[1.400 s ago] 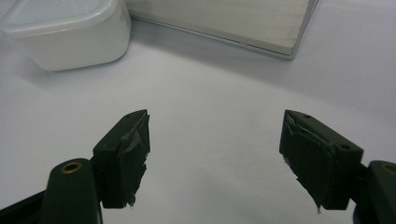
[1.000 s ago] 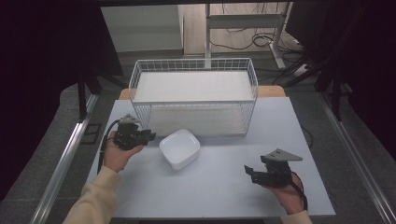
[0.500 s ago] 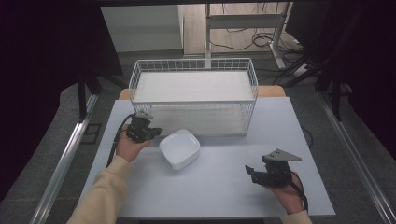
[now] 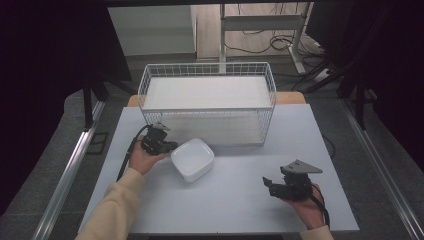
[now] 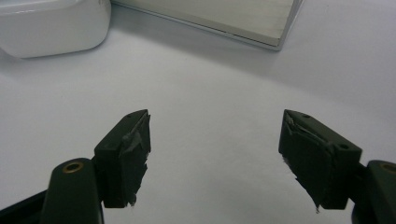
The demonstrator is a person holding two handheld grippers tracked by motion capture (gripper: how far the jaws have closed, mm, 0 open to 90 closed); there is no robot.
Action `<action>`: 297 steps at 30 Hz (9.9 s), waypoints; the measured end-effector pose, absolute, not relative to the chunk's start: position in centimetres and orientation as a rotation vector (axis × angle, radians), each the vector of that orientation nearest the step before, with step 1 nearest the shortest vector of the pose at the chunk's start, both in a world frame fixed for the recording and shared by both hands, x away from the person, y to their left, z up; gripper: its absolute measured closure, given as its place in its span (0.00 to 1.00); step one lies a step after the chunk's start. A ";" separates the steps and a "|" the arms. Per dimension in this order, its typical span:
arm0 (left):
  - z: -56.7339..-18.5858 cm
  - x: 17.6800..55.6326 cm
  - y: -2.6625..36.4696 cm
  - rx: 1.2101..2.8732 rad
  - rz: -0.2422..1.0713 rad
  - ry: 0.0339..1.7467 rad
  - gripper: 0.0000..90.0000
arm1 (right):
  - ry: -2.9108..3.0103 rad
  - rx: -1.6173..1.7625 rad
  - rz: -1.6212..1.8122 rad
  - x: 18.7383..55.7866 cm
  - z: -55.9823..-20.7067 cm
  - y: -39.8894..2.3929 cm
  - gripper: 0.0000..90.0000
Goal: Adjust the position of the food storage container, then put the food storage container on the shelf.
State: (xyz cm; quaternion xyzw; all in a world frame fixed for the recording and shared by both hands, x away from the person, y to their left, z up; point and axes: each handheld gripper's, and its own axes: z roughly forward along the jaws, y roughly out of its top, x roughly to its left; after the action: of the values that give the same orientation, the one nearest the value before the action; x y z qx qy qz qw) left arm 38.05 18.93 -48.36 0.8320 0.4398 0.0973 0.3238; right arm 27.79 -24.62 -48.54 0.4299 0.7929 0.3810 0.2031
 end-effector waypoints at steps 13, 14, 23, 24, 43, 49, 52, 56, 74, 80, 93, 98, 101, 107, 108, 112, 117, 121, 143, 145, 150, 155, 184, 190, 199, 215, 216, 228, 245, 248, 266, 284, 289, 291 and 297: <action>-48.3 36.8 17.7 2.229 0.203 1.129 1.00 | 2.207 1.202 1.064 27.7 -48.4 -24.7 0.27; -48.3 36.6 17.5 2.241 0.203 1.113 1.00 | 2.207 1.202 1.063 27.7 -48.4 -24.6 0.27; -48.4 35.4 16.4 2.227 0.160 1.094 1.00 | 2.207 1.201 1.062 27.7 -48.4 -24.6 0.27; -48.4 35.4 16.4 2.227 0.160 1.094 1.00 | 2.207 1.201 1.061 27.7 -48.4 -24.6 0.27; -48.2 33.0 15.2 2.209 0.082 1.058 1.00 | 2.208 1.196 1.066 27.6 -48.4 -24.5 0.27; -48.3 32.0 14.8 2.188 0.051 1.045 1.00 | 2.210 1.190 1.064 27.6 -48.4 -24.5 0.27; -48.3 31.4 14.5 2.182 0.043 1.047 1.00 | 2.212 1.189 1.063 27.6 -48.4 -24.4 0.27; -48.3 30.7 14.0 2.174 0.029 1.028 1.00 | 2.213 1.190 1.063 27.6 -48.5 -24.4 0.27; -48.2 29.5 13.0 2.165 0.007 1.010 1.00 | 2.208 1.196 1.067 27.6 -48.4 -24.5 0.27; -48.1 29.4 13.2 2.129 0.032 1.025 1.00 | 2.206 1.195 1.073 27.6 -48.3 -24.6 0.27; -45.9 27.5 16.4 1.945 0.171 1.118 0.58 | 2.204 1.176 1.121 27.5 -47.8 -24.6 0.26; -45.7 27.7 17.3 1.907 0.166 1.161 0.45 | 2.171 1.217 1.144 27.5 -47.5 -24.5 0.25; -45.8 27.8 17.5 1.905 0.153 1.168 0.41 | 2.185 1.229 1.176 27.4 -47.3 -24.4 0.26; -45.8 28.0 17.6 1.894 0.138 1.175 0.39 | 2.209 1.238 1.223 27.4 -46.8 -24.1 0.26; -45.8 28.0 17.6 1.894 0.138 1.175 0.39 | 2.209 1.238 1.223 27.4 -46.8 -24.1 0.26; -45.5 28.1 17.5 1.892 0.126 1.170 0.38 | 2.224 1.258 1.279 27.3 -45.7 -23.5 0.27; -45.5 28.7 17.4 1.879 0.073 1.183 0.37 | 2.232 1.338 1.345 28.3 -44.7 -22.7 0.30; -45.7 29.5 17.3 1.861 0.022 1.193 0.37 | 2.274 1.355 1.383 29.4 -44.4 -21.3 0.30; -48.4 31.1 15.5 1.846 -0.179 1.211 0.35 | 2.377 1.415 1.442 30.8 -46.9 -17.8 0.38; -48.7 31.3 15.5 1.838 -0.203 1.217 0.34 | 2.383 1.414 1.437 30.8 -47.1 -17.6 0.38; -49.1 31.6 15.4 1.820 -0.246 1.220 0.34 | 2.396 1.426 1.433 30.9 -47.6 -17.2 0.39; -49.4 31.9 14.9 1.808 -0.298 1.206 0.34 | 2.393 1.452 1.445 31.0 -47.9 -17.1 0.40; -50.4 31.3 13.3 1.838 -0.349 1.245 0.55 | 2.423 1.577 1.440 30.7 -49.3 -16.2 0.61; -49.7 30.6 13.9 1.825 -0.312 1.248 0.66 | 2.425 1.608 1.541 30.3 -48.8 -17.0 0.74; -49.0 29.8 14.1 1.816 -0.293 1.199 0.79 | 2.406 1.646 1.568 30.2 -48.8 -17.8 0.80; -48.6 29.4 14.3 1.793 -0.266 1.166 0.88 | 2.393 1.612 1.603 29.7 -48.2 -18.4 0.88; -48.5 29.3 14.3 1.798 -0.262 1.166 0.88 | 2.394 1.606 1.600 29.7 -48.2 -18.3 0.88; -48.2 29.1 14.3 1.797 -0.237 1.148 0.88 | 2.388 1.556 1.598 29.4 -47.6 -18.3 0.88; -46.2 28.3 14.6 1.784 -0.181 1.099 0.88 | 2.360 1.419 1.618 28.6 -45.4 -18.1 0.88; -45.8 28.3 14.6 1.783 -0.171 1.093 0.88 | 2.353 1.400 1.615 28.5 -45.0 -17.9 0.88; -43.4 29.7 15.1 1.774 -0.119 1.071 0.88 | 2.343 1.301 1.613 30.0 -42.5 -17.4 0.88; -38.0 31.7 15.6 1.742 -0.047 1.022 0.87 | 2.292 1.188 1.610 31.7 -36.6 -16.5 0.88; -36.4 32.2 15.8 1.737 -0.021 1.013 0.87 | 2.278 1.166 1.618 32.2 -35.0 -16.4 0.88; -36.0 32.4 15.8 1.734 -0.014 1.010 0.87 | 2.277 1.163 1.620 32.4 -34.5 -16.3 0.88; -35.0 32.9 16.1 1.727 -0.010 1.004 0.87 | 2.274 1.144 1.620 33.0 -33.3 -16.1 0.88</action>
State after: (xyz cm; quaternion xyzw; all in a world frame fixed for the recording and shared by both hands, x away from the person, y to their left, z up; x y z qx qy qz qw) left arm 32.95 16.11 -35.04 0.7269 0.4225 -0.0041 0.5414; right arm 32.96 -16.07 -33.32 0.3784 0.7521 0.5360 0.0622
